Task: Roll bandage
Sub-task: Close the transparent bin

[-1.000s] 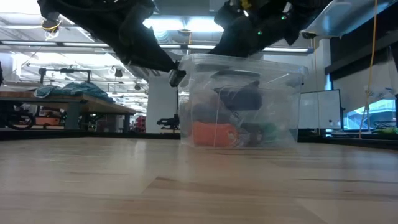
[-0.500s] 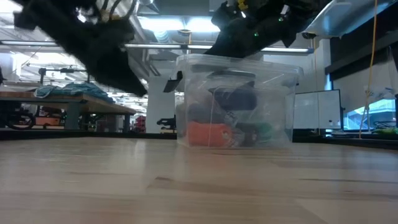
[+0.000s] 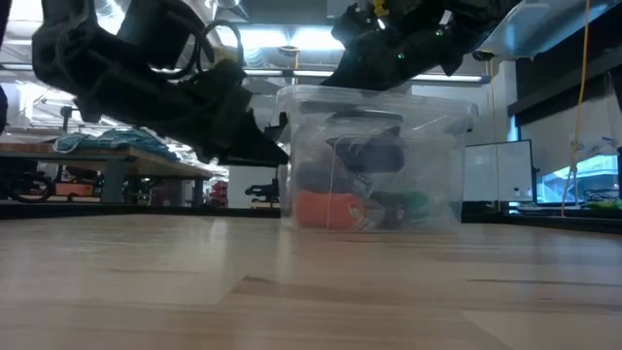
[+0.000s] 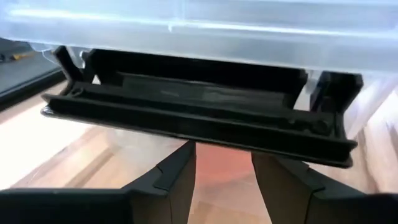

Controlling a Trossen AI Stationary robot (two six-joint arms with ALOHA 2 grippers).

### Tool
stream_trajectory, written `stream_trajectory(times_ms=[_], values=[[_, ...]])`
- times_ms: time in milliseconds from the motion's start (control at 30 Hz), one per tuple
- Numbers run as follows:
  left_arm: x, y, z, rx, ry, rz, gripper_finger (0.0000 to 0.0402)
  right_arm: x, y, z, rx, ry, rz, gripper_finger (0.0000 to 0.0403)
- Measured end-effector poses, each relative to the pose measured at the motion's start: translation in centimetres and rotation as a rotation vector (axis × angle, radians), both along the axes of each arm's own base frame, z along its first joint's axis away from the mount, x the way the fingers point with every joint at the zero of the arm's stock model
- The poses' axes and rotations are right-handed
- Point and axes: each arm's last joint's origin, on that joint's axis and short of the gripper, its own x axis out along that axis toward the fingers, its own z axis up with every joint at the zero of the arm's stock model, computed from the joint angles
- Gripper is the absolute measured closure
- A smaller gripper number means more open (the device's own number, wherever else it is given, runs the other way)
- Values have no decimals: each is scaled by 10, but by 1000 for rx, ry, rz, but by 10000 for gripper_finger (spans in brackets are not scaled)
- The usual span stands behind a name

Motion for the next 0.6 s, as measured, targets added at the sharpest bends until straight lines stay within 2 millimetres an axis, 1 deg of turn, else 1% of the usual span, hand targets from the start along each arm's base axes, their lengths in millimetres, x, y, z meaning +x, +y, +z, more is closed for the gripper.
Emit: stream_trajectory(times_ms=[167, 400, 600], values=[[3, 1, 0, 18, -42, 5, 249, 0, 0, 0, 2, -6, 7, 235], [-1, -1, 18, 68, -85, 6, 249, 0, 0, -3, 0, 15, 20, 235], [-1, -2, 20, 113, -66, -8, 249, 0, -2, -5, 37, 35, -15, 235]])
